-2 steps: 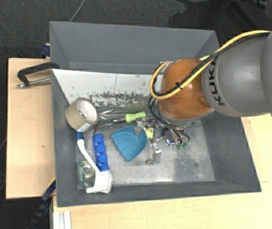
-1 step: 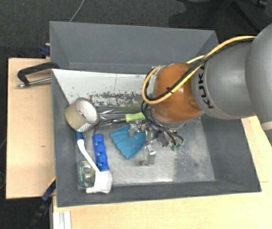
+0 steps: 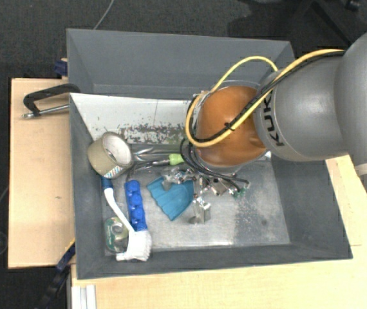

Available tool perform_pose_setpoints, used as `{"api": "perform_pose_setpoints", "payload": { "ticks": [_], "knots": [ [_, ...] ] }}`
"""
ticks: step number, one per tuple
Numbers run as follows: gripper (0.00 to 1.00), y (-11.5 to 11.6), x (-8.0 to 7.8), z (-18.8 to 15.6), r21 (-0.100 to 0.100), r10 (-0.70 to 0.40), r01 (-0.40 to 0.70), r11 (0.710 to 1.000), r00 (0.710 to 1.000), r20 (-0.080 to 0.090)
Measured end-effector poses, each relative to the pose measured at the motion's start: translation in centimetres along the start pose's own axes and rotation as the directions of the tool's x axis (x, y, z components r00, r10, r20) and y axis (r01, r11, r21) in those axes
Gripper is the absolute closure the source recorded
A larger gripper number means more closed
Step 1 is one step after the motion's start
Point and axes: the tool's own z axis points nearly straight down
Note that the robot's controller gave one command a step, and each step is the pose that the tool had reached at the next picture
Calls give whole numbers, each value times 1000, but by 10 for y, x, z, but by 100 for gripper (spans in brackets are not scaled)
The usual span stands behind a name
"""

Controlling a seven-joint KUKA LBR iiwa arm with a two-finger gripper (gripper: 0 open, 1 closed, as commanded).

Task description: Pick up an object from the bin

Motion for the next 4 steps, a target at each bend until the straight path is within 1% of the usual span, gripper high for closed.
{"api": "perform_pose_setpoints", "payload": {
  "ticks": [1, 2, 3, 4],
  "knots": [
    [0, -9, 5, 0, -2, 254, -254, 967, 967, -2],
    [100, 1, -2, -1, 0, 2, -2, 1000, 1000, 6],
    [100, 0, -2, -1, 0, 2, -2, 1000, 1000, 5],
    [100, 1, 0, -6, -2, 2, -2, 1000, 1000, 1]
  ]
}}
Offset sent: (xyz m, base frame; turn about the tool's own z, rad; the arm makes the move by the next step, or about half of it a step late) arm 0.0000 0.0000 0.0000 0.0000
